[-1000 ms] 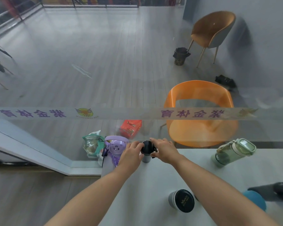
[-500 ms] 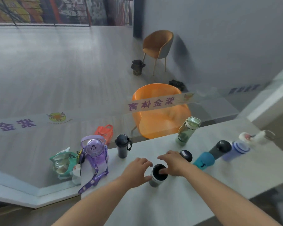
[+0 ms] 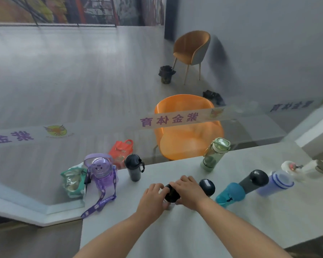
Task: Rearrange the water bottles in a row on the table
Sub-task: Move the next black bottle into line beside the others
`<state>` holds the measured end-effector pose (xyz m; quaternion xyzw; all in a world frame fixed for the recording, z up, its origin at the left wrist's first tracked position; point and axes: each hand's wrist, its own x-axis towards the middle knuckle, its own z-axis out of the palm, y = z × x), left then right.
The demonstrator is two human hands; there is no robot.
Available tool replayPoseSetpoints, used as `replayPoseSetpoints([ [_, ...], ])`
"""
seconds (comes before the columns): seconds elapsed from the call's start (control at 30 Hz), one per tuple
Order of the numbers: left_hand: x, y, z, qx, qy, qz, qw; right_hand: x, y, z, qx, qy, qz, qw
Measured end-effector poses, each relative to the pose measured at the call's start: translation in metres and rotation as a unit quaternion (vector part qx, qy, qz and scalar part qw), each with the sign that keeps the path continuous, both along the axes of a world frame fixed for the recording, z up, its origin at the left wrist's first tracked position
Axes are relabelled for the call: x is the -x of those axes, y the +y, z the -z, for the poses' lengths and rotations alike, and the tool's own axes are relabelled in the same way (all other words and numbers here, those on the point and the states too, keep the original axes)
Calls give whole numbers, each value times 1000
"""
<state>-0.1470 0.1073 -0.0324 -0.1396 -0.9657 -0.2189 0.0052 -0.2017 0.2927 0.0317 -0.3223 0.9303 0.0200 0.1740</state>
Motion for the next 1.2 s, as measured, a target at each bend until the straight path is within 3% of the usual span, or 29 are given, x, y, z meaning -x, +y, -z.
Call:
replayPoseSetpoints([
  [0.47,101,-2,-11,63,-15,-161,985,144,-23,18,59,41,-82,994],
  [0.73,120,-5,-20,111,-15,-158,981,159,-29,18,72,36,-67,995],
  [1.2,124,-16,-17,111,-28,-124,986,149,-33,19,91,23,-1,996],
])
